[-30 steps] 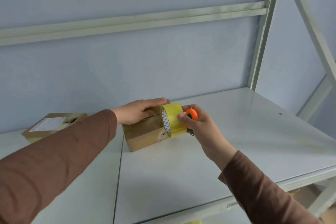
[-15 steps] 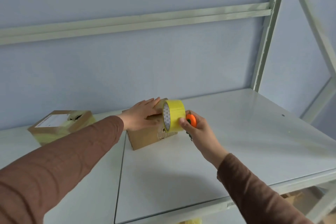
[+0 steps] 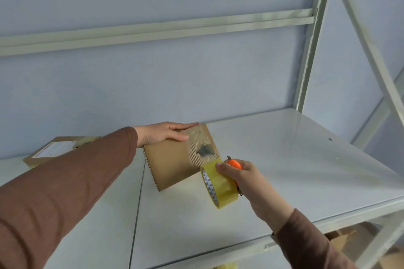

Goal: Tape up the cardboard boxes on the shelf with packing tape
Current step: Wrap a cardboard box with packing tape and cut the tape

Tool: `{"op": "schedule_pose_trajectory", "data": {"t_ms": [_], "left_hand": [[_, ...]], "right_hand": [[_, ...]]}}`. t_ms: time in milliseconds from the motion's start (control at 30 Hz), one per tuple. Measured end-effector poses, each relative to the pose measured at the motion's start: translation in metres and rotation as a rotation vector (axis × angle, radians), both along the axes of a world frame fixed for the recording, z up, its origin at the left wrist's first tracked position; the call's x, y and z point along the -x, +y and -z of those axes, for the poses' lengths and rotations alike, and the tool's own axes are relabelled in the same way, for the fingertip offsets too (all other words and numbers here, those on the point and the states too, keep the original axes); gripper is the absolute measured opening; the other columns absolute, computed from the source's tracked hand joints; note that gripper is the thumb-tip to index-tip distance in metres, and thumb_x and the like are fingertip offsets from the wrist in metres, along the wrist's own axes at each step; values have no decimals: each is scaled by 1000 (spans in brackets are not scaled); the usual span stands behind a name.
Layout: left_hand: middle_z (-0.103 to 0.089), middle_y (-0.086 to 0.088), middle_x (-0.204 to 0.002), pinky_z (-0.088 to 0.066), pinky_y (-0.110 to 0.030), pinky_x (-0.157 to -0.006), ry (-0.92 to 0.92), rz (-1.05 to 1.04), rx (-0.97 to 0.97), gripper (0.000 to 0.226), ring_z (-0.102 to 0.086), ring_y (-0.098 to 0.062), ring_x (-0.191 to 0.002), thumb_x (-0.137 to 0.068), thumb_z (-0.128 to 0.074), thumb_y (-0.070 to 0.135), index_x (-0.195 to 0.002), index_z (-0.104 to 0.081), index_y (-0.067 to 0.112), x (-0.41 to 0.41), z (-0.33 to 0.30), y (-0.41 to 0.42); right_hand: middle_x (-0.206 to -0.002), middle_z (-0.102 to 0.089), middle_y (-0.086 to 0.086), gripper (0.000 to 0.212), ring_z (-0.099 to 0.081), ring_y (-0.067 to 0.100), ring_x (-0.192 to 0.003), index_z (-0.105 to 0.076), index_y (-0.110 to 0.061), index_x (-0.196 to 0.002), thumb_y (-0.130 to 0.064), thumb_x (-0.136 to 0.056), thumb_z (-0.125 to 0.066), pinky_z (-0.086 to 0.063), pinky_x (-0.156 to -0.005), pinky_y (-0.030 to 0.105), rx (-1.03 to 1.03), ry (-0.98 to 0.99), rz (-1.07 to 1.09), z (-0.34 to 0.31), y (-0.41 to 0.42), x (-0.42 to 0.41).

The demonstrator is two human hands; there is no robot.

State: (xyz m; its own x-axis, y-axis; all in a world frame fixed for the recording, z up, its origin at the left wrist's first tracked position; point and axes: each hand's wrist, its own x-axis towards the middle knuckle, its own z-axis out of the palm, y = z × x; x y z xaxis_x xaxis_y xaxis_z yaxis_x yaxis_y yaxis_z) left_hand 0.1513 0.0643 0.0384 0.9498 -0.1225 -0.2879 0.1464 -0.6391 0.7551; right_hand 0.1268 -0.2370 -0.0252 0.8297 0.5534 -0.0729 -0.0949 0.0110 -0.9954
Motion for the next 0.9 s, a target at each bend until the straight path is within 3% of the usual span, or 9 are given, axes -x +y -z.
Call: {"op": "schedule_pose_trajectory", "data": {"t_ms": [67,233,433,500,567,633,700,800,900], "left_hand": [[-61,14,-142,-51,-27,-104,-18,-25,-12,49,-64,-10,-123,-100,-63,36,-144,-50,54,0,2,0],[-33,24,-160,-28,-1,-106,-180,62,-237,57,-40,6,-139,-108,-52,30,-156,-29,49,7,3,-3],[-24,22,-164,-16,-26,-127,-555,151,-680,49,-15,6,-151,-111,-38,18,-157,-36,33,15,23,-8],[-16,24,-166,-20,-30,-126,-540,188,-749,52,-18,5,-151,-111,-38,32,-161,-26,38,16,23,-8],[-10,28,-167,-28,-30,-122,-489,227,-827,66,-23,0,-152,-103,-40,61,-161,-9,49,19,24,-5],[-18,22,-168,-34,-34,-118,-443,210,-833,84,-32,-8,-150,-92,-42,80,-157,6,56,20,24,-3],[-20,26,-166,-35,-30,-113,-428,177,-771,92,-35,-10,-148,-87,-47,84,-155,11,59,18,25,-2],[-9,46,-158,-29,-24,-107,-393,142,-652,103,-33,0,-146,-84,-56,82,-151,20,61,16,24,-3],[-24,52,-149,-29,-14,-95,-369,97,-560,109,-40,9,-126,-79,-65,80,-149,19,65,16,25,-3]], "right_hand": [[-76,-70,-2,19,-64,12,-67,-77,-31,-71,-38,-89,-77,-45,-61,22,-13,9,2,-7,3,-3],[-82,-75,2,20,-68,16,-73,-77,-17,-91,-36,-92,-73,-50,-71,29,45,42,-13,-11,17,-11],[-94,-76,7,28,-70,21,-82,-75,-10,-106,-35,-94,-70,-52,-77,33,40,88,-36,-8,22,-17],[-94,-75,8,26,-70,21,-82,-74,-10,-108,-33,-96,-69,-55,-74,31,-16,107,-35,-9,21,-17],[-91,-75,7,24,-71,20,-78,-74,-10,-105,-32,-96,-68,-54,-72,31,-54,104,-20,-13,21,-17],[-86,-76,5,21,-71,17,-74,-74,-12,-100,-32,-96,-68,-55,-67,29,-90,106,-20,-20,21,-18],[-81,-75,2,18,-71,14,-70,-73,-14,-96,-31,-96,-68,-55,-64,27,-132,120,-15,-28,23,-20],[-81,-74,1,17,-71,15,-71,-72,-14,-93,-30,-96,-68,-54,-68,32,-198,111,-6,-48,33,-24],[-80,-73,6,21,-73,20,-71,-76,-12,-85,-28,-96,-68,-58,-62,31,-283,105,-31,-71,45,-26]]}}
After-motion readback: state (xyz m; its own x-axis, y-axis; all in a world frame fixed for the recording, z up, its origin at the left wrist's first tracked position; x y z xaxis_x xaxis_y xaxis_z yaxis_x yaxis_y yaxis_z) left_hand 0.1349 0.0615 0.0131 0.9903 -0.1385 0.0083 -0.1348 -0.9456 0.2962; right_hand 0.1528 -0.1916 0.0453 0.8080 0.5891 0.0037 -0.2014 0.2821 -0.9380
